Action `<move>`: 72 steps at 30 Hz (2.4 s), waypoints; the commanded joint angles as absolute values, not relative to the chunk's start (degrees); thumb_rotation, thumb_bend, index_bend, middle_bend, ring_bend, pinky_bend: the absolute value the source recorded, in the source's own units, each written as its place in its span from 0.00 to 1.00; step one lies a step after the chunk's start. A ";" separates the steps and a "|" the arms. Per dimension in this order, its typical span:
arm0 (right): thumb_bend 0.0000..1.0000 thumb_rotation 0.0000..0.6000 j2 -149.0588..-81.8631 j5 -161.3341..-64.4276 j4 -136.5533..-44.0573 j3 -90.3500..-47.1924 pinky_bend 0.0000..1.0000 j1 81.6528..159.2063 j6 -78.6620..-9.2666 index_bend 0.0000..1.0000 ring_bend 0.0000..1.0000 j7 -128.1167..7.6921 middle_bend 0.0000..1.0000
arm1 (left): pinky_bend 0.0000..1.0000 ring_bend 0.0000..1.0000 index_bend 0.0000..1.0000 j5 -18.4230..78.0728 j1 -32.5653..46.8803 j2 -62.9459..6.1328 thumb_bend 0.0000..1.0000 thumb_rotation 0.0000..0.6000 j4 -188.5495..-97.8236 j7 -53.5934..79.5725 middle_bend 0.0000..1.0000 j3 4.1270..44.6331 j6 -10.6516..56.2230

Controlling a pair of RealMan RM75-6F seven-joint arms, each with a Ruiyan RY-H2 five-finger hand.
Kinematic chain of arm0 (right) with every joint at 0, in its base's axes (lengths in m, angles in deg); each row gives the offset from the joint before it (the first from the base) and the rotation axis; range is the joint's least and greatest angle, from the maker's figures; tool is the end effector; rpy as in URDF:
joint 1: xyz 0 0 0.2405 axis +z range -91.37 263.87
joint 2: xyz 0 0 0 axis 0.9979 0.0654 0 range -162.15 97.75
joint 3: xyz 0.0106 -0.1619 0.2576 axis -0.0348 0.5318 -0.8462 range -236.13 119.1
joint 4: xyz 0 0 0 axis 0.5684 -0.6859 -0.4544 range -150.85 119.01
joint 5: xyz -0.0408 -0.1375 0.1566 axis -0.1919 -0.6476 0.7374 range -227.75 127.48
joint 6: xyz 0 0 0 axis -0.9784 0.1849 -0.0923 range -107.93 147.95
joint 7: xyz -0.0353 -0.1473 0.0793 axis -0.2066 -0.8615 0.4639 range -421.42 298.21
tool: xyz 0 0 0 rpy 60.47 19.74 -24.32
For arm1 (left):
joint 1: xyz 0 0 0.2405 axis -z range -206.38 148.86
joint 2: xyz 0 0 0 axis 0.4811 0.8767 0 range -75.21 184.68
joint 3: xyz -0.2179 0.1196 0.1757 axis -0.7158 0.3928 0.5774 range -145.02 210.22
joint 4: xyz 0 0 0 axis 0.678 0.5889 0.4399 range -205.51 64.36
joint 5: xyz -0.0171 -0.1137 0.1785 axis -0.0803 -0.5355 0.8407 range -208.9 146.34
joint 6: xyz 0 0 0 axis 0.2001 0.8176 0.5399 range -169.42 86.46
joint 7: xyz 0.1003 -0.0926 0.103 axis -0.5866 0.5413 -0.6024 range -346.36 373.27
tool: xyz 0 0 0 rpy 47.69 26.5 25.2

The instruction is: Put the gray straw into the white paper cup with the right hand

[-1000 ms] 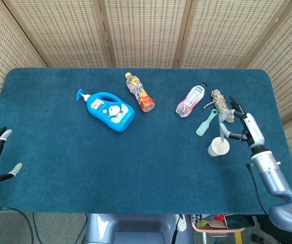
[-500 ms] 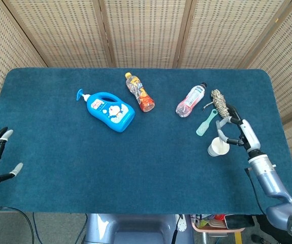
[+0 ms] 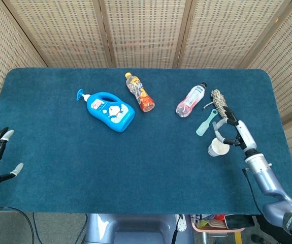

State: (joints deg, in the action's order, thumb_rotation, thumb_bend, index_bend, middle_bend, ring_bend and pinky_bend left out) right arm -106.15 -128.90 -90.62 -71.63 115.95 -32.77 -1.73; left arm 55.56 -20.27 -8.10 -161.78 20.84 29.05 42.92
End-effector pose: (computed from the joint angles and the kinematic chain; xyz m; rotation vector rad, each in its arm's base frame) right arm -0.3094 -0.4040 0.1054 1.1325 -1.8034 1.4736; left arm -0.3433 0.2370 0.1874 -1.4015 -0.9246 -1.0302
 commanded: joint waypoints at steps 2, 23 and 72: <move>0.52 1.00 -106.72 -128.61 -89.82 -71.28 0.00 116.14 -32.30 0.64 0.00 -1.64 0.03 | 0.00 0.00 0.00 55.50 -20.23 -8.04 0.28 1.00 -161.79 20.92 0.00 29.02 42.83; 0.52 1.00 -108.75 -130.02 -85.40 -69.08 0.00 116.93 -31.00 0.64 0.00 -1.03 0.02 | 0.00 0.00 0.00 55.28 -20.13 -8.12 0.29 1.00 -161.76 20.72 0.00 28.97 42.55; 0.00 1.00 -97.26 -141.24 -106.68 -60.87 0.00 95.42 -68.81 0.00 0.00 -63.19 0.00 | 0.00 0.00 0.00 56.83 -22.71 -9.83 0.13 1.00 -162.89 12.87 0.00 30.12 46.89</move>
State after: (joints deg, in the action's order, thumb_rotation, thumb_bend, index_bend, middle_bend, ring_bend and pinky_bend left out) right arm -97.10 -140.77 -104.67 -61.44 97.60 -66.60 -60.06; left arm 56.82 -22.64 -10.09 -162.62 12.85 29.94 47.12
